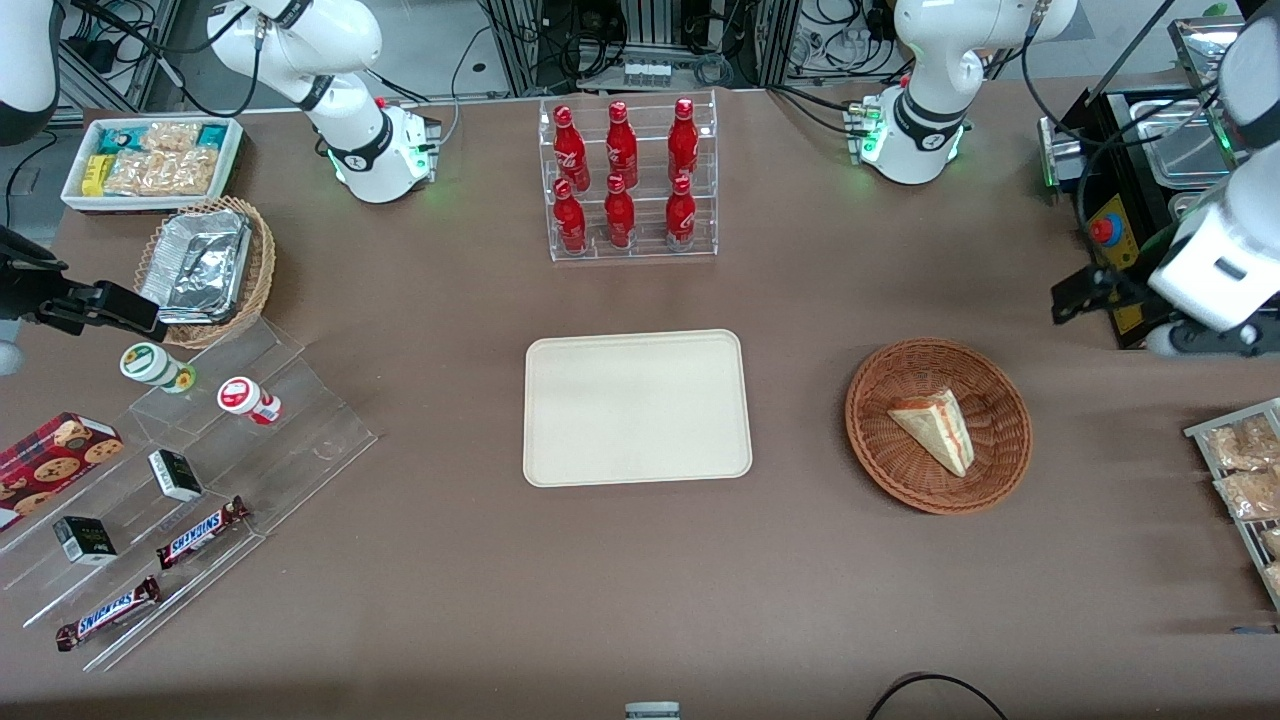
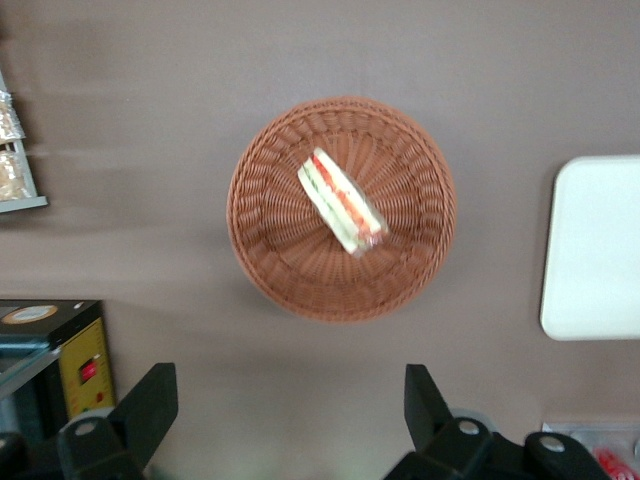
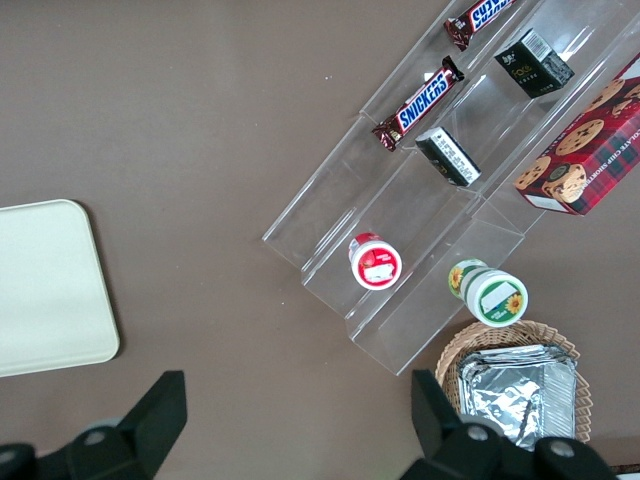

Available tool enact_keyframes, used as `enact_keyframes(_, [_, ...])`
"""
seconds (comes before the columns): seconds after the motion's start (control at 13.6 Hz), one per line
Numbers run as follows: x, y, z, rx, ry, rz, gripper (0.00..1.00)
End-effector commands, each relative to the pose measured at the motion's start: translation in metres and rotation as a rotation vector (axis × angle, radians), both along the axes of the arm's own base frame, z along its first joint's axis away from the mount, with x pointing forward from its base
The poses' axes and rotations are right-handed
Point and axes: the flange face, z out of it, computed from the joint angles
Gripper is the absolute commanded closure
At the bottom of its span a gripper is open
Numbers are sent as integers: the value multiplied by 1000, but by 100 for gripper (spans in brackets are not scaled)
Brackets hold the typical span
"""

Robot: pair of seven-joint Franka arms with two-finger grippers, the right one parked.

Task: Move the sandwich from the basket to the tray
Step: 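Move the left gripper down over the sandwich in the wicker basket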

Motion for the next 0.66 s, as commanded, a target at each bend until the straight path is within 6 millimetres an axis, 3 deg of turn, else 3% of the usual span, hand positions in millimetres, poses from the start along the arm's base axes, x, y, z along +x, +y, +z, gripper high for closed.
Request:
enact_keyframes(0.0, [-3,-17,-53,22,-22,105,0])
enact_keyframes(0.44, [-20,-48,-154,-10,-152,385,0])
enact_keyframes(0.59, [-31,-48,-185,-13,-153,408,0])
